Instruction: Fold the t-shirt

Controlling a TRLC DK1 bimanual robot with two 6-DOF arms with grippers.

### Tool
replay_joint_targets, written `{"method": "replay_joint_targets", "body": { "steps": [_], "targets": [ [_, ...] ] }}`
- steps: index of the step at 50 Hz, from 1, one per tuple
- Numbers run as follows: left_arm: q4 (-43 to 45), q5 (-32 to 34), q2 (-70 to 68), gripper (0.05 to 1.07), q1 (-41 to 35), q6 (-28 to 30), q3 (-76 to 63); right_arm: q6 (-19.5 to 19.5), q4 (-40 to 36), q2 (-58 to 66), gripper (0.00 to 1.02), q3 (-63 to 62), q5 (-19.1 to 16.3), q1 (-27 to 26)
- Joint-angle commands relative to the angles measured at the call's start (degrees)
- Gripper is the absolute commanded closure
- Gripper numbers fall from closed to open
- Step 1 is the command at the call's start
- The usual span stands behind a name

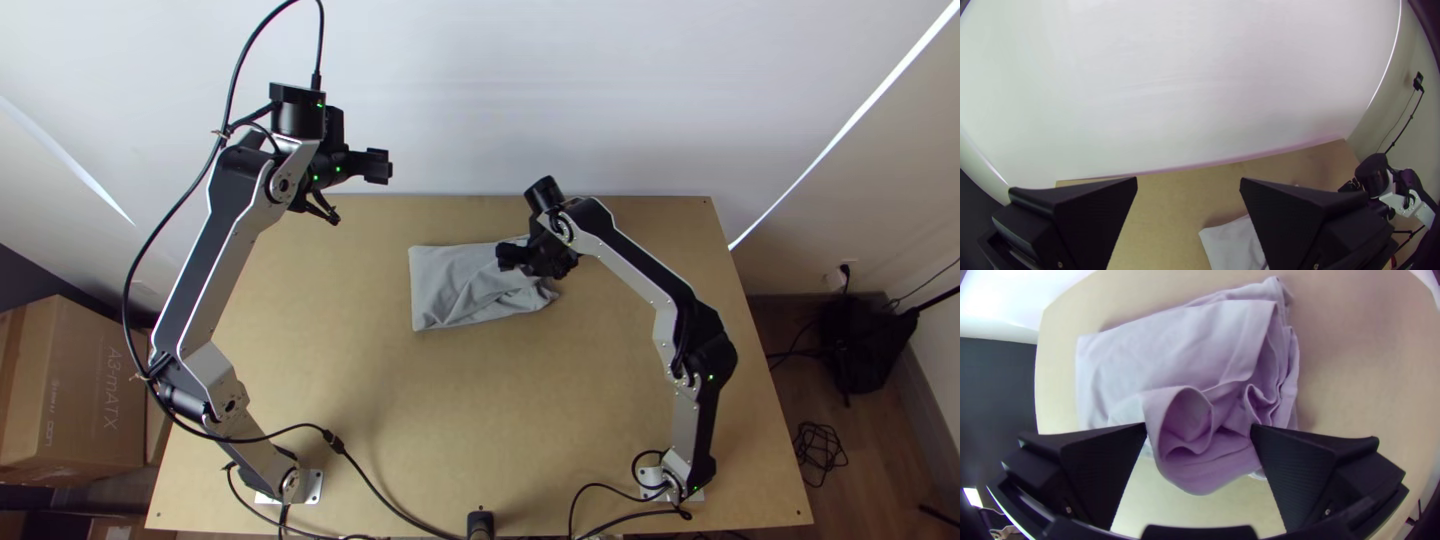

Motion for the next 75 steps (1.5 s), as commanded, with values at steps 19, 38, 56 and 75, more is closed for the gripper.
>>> {"method": "replay_joint_targets", "body": {
  "steps": [19,38,56,75],
  "targets": [
    [0.1,1.7,-0.3,0.09,2.7,-1.2,-0.5,1.1,-1.3,-9.3,0.06,-15.5,2.6,-7.1],
    [-0.5,2.0,-1.3,0.09,4.3,-1.0,-0.5,4.7,11.1,-4.4,0.06,-6.0,-3.0,-10.2],
    [-0.5,2.0,-1.3,0.09,5.9,-0.2,0.1,5.4,10.4,6.5,0.41,2.5,-7.6,-10.0],
    [-0.4,1.9,-0.9,0.09,7.1,0.5,0.7,5.3,10.4,12.0,1.00,9.3,-8.7,-9.0]
  ]
}}
